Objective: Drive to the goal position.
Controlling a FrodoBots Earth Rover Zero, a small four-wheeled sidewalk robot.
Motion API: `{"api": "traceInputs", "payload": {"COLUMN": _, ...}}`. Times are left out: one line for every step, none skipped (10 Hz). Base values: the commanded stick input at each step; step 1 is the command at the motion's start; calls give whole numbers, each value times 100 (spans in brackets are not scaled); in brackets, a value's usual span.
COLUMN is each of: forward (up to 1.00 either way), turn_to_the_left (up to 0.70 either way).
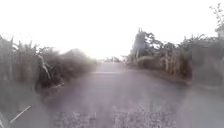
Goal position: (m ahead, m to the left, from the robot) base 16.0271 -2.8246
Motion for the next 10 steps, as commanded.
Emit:
{"api": "traceInputs", "payload": {"forward": 70, "turn_to_the_left": 0}}
{"api": "traceInputs", "payload": {"forward": 70, "turn_to_the_left": 0}}
{"api": "traceInputs", "payload": {"forward": 70, "turn_to_the_left": 0}}
{"api": "traceInputs", "payload": {"forward": 70, "turn_to_the_left": 0}}
{"api": "traceInputs", "payload": {"forward": 70, "turn_to_the_left": 0}}
{"api": "traceInputs", "payload": {"forward": 70, "turn_to_the_left": 0}}
{"api": "traceInputs", "payload": {"forward": 70, "turn_to_the_left": 0}}
{"api": "traceInputs", "payload": {"forward": 70, "turn_to_the_left": 0}}
{"api": "traceInputs", "payload": {"forward": 70, "turn_to_the_left": 0}}
{"api": "traceInputs", "payload": {"forward": 70, "turn_to_the_left": 0}}
